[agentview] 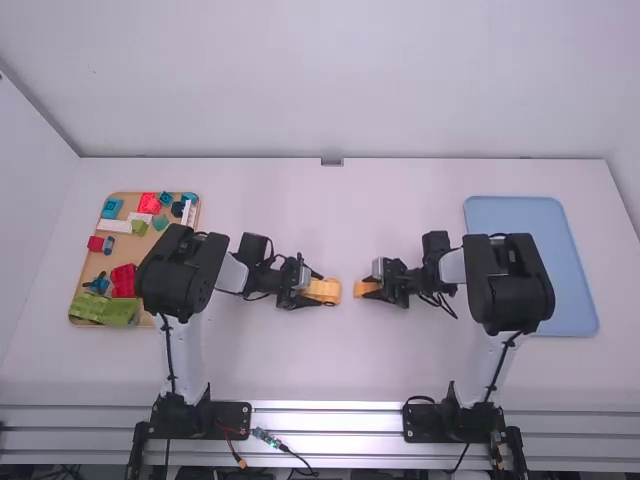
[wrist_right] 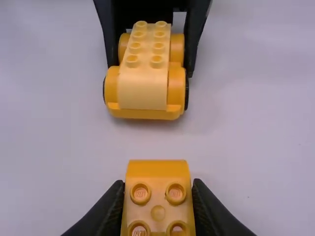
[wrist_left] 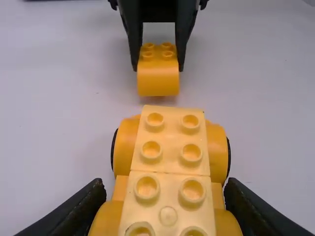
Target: Assemble lego blocks to make yellow taxi
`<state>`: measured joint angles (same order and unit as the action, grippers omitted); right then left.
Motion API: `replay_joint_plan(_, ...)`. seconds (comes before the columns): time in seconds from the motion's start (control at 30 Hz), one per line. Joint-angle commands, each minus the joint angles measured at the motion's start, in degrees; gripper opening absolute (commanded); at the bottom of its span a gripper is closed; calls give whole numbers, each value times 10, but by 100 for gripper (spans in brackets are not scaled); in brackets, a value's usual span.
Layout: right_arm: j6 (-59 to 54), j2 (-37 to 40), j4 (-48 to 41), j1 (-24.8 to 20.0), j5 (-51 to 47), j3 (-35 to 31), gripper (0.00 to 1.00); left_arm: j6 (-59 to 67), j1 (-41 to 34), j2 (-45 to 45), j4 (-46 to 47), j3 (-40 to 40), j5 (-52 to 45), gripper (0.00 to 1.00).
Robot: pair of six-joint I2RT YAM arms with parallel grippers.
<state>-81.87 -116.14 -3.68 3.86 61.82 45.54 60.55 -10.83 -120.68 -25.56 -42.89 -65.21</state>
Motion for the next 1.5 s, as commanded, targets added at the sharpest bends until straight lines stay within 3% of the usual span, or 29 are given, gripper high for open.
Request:
replay_joint_plan(0.0,10,-6,-7,10,13,19,9,-14,-4,-5,-2,6,3,61)
replay_joint_plan(0.43,10,45,-74,46,13,55,10,-42,-4,-5,16,-8,35,57)
replay_joint_plan(0.7,30,81,-63,75,10,54,7,-42,-4,-5,-20,9,33,56)
replay_joint_plan(1.03,126,80,21,124,-18,49,4,-42,-4,-5,-15,17,61,52)
replay_joint_plan(1.47,238,80,175,146,-24,-2,2,-111,-5,-5,-129,56,94,54)
